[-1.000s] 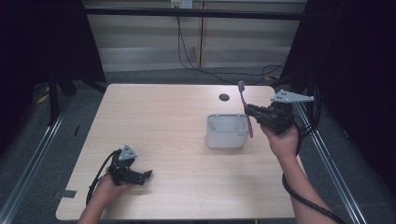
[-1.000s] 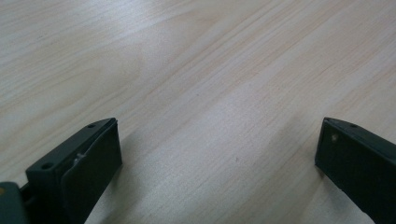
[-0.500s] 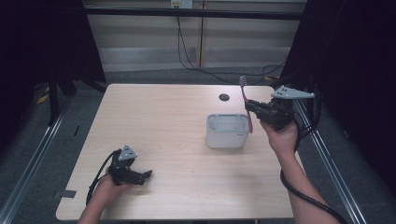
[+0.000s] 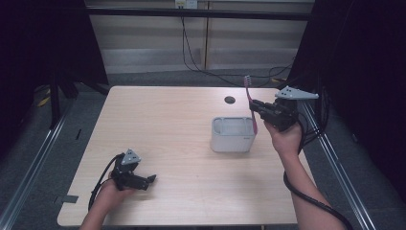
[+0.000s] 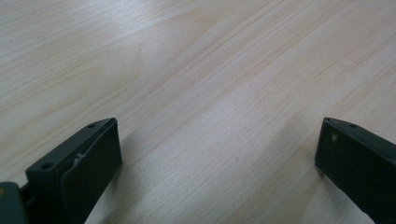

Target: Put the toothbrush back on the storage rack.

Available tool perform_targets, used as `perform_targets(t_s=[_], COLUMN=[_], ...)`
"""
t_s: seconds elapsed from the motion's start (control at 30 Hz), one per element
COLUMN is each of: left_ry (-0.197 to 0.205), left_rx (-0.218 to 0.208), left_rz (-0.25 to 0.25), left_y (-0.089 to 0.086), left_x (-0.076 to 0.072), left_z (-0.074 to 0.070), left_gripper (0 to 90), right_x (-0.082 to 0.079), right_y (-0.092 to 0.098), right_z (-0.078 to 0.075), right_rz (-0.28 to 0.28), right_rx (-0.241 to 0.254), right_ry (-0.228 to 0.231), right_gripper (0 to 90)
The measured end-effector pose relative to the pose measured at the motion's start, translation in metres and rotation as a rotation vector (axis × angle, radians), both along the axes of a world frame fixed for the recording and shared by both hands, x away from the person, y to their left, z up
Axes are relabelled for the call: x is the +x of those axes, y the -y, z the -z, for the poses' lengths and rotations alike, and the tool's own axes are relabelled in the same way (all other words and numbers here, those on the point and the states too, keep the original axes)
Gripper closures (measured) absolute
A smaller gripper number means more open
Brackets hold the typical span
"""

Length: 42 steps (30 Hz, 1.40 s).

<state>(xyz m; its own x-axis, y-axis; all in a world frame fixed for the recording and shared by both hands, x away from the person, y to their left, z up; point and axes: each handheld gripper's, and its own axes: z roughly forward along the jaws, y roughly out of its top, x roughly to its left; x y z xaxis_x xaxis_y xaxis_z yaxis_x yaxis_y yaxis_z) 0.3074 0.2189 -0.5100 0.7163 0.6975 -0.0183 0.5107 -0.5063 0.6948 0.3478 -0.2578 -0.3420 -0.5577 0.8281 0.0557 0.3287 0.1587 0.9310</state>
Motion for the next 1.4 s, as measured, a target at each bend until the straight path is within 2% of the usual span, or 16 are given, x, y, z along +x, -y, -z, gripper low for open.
perform_targets(t_s=[0.53, 0.83, 1.4], left_ry=[0.000, 0.000, 0.000], left_rx=[0.000, -0.001, -0.001], left_rz=[0.000, 0.000, 0.000], left_y=[0.000, 0.000, 0.000], left_x=[0.000, 0.000, 0.000], left_z=[0.000, 0.000, 0.000], left_gripper=[0.0, 0.0, 0.0], right_x=[0.009, 0.014, 0.020], right_y=[-0.001, -0.003, 0.000], right_z=[0.008, 0.014, 0.030], right_rz=[0.049, 0.070, 0.098], right_rx=[0.011, -0.001, 0.029], right_ry=[0.009, 0.010, -0.004], right_gripper=[81.6, 81.6, 81.5])
